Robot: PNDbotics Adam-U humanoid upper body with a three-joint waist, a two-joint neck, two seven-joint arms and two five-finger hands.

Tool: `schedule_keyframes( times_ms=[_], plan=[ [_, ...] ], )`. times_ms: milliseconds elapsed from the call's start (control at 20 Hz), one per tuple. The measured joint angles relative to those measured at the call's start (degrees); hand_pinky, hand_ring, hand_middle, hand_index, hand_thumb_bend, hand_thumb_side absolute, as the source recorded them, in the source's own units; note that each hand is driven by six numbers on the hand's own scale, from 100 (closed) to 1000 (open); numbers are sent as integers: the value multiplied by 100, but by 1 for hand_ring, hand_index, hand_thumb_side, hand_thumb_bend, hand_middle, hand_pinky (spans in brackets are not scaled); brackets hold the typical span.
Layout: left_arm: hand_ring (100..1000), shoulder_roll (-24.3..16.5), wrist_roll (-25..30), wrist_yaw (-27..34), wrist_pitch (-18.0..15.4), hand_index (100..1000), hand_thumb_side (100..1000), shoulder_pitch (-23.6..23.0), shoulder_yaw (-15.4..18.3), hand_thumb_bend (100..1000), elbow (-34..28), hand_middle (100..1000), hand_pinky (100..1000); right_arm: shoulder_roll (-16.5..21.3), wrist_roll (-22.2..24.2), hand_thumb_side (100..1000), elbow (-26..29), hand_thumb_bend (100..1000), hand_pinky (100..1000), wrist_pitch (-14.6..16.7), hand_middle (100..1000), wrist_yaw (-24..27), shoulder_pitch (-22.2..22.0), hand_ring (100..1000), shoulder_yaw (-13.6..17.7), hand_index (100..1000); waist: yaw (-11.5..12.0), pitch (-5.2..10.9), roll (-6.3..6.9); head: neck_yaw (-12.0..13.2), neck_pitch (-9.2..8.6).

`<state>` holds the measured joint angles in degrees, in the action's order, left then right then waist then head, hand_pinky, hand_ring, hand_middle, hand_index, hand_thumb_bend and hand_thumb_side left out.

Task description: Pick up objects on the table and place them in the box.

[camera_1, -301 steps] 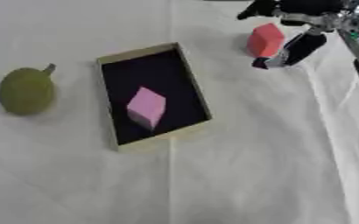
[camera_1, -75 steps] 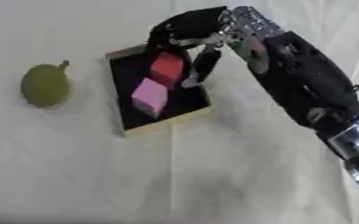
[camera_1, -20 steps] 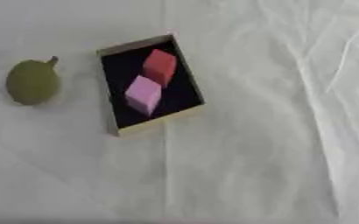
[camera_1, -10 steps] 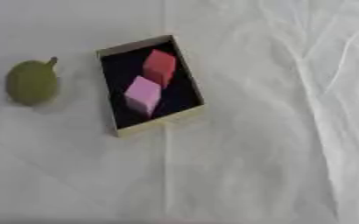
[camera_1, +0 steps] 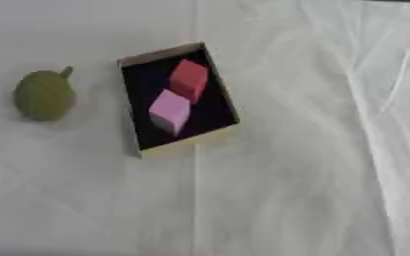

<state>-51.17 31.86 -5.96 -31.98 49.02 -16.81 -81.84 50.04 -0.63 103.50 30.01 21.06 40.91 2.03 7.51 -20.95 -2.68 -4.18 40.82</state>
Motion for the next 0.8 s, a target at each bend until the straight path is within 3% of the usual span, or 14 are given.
schedule_keyframes(
  times_ms=[100,200,600,800],
  plan=[
    [979,54,3,-57,3,934,295,92,-130,100,40,913,924,-19,6,326,0,100,886,-22,809,23,11,843,0,854,0,11,7,-1,13],
    [985,96,3,-93,3,933,352,138,-238,100,61,917,927,-40,11,330,0,100,887,-29,809,27,17,843,0,852,-3,13,4,-11,24],
    [999,191,3,-401,3,923,670,288,-626,100,85,897,963,-41,43,358,1,100,887,-52,803,29,42,840,1,843,-38,-28,-26,-17,40],
    [994,214,3,-703,3,925,582,342,-706,100,70,860,984,-41,65,377,0,100,887,-56,799,29,42,839,3,842,-14,-59,-28,-9,44]
  ],
)
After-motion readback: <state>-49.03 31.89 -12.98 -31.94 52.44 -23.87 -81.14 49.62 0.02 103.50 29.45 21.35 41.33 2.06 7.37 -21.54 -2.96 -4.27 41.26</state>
